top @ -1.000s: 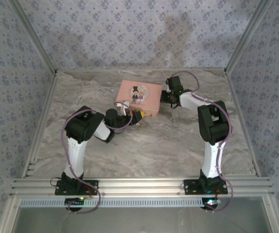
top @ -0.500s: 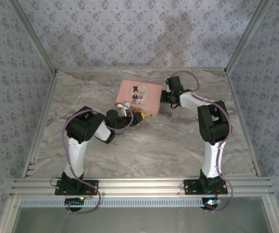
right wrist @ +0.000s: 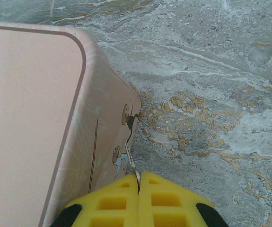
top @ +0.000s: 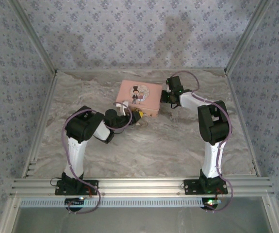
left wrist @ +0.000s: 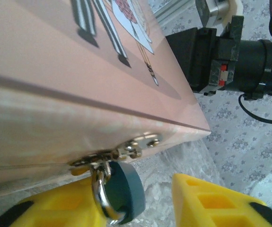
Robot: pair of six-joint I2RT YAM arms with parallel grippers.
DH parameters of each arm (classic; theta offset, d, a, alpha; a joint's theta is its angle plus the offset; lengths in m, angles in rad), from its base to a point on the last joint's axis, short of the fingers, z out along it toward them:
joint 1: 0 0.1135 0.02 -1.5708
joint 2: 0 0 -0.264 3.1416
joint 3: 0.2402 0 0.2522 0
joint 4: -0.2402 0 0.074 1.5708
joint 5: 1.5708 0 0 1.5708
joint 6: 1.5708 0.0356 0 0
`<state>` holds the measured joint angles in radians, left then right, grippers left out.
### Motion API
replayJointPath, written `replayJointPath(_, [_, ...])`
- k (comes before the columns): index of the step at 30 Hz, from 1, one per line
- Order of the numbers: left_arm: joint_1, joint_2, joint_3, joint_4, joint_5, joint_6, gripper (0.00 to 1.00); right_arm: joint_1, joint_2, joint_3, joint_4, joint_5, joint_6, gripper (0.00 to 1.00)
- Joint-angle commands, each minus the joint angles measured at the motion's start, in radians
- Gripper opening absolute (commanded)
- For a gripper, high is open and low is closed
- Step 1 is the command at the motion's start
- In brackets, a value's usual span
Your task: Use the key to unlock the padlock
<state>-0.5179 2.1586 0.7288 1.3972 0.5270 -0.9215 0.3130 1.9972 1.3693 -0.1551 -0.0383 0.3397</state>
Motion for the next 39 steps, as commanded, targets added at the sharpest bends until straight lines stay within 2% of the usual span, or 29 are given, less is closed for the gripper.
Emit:
replayJointPath(1, [0.012, 0.03, 0.003, 0.0, -0.014, -0.038, 0.49, 0.005, -0.039, -0.011, 0.003, 0.005, -0.016, 0.0])
replayJointPath(5, [0.012, 0.036, 0.003, -0.019, -0.017, -0.038, 0.5, 0.002, -0.043, -0.016, 0.005, 0.005, -0.018, 0.0])
replayJointPath(14, [0.012, 0.068, 0.022, 0.01, 0.002, -0.07, 0.33, 0.0, -0.046, -0.022, 0.008, 0.006, -0.015, 0.0])
replayJointPath(19, [0.016, 0.073, 0.027, 0.004, -0.002, -0.077, 0.28, -0.002, -0.051, -0.031, 0.012, 0.008, -0.015, 0.0])
replayJointPath(29, [0.028, 0.07, 0.025, -0.023, 0.014, -0.082, 0.12, -0.008, -0.072, -0.052, 0.024, 0.002, -0.018, 0.0])
replayJointPath(34, [0.029, 0.045, 0.024, -0.072, 0.02, -0.106, 0.1, -0.031, -0.128, -0.085, 0.027, -0.03, -0.02, 0.0])
replayJointPath(39, [0.025, 0.012, 0.036, -0.125, 0.001, -0.186, 0.09, -0.077, -0.243, -0.211, 0.056, -0.146, 0.016, 0.0])
